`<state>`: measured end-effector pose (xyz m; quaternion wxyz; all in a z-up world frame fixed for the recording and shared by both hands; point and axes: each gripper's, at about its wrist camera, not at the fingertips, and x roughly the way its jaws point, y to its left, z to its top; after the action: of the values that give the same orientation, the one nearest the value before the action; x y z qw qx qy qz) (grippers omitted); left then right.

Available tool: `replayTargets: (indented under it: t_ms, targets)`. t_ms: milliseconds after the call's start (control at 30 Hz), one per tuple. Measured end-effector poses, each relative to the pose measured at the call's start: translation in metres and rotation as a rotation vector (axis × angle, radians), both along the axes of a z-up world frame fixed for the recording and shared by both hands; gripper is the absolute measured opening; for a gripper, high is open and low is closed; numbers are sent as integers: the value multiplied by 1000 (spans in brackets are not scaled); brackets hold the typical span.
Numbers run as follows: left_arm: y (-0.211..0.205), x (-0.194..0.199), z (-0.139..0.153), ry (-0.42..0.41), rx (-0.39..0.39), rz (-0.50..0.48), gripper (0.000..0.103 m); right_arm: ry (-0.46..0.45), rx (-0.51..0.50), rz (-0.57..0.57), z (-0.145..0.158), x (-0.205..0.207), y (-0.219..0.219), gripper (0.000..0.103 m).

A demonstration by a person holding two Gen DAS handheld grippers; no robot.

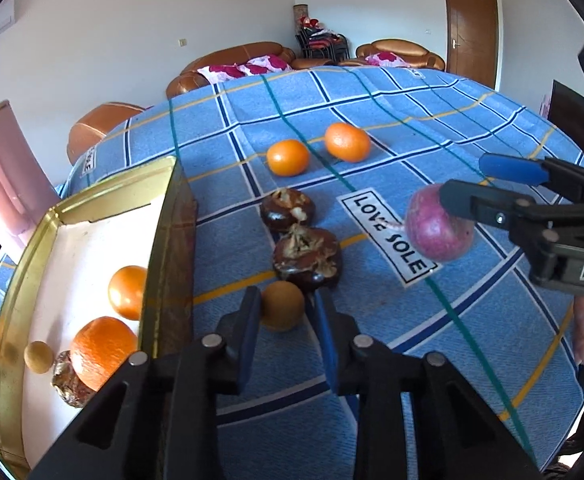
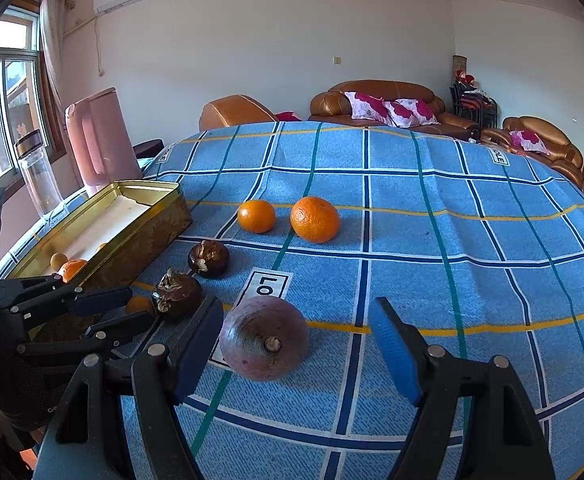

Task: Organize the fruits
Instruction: 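Close the left tool on the tan round fruit while the right tool grasps the red onion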

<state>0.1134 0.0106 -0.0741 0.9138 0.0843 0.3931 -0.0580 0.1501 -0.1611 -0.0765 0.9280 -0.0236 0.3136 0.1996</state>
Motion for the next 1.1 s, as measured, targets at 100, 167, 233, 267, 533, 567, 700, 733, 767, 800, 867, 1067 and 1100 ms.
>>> replayTargets:
  t_ms: [100,167,233,267,533,567,700,733,767,800,867,1067,1100]
  targets:
    - [-2,-1,0,1,-4,-24,38,-1,1,4,0,0,0,77]
    - [-7,-1,-2,8,21,-29,43,1,0,4,0,-1,0,77]
    - [-9,1,-3,11,36,-20,45,3,0,5,0,-1,0,77]
    - [-10,3,-4,17,44,-14,45,4,-1,5,0,0,1,77]
    - [-6,13,-8,51,41,17,26,52,-6,21,-6,7,3,77]
    - [-4,13,-8,51,27,14,26,63,-6,25,-8,8,4,77]
    - [-5,10,-6,32,23,15,26,83,-9,43,-11,10,6,77]
    - [-4,9,-5,25,18,15,26,84,-10,45,-11,10,7,77]
    - [-4,8,-4,18,14,17,26,85,-9,47,-11,10,7,77]
    - [-3,7,-2,8,9,18,26,87,-7,49,-11,10,7,76]
    - [-2,4,1,-18,3,25,26,95,-2,63,-12,10,7,75]
    - [-1,-3,9,-71,-5,27,26,105,-14,120,-14,9,15,66]
    - [0,-3,10,-77,-9,29,26,102,-13,130,-13,8,16,60]
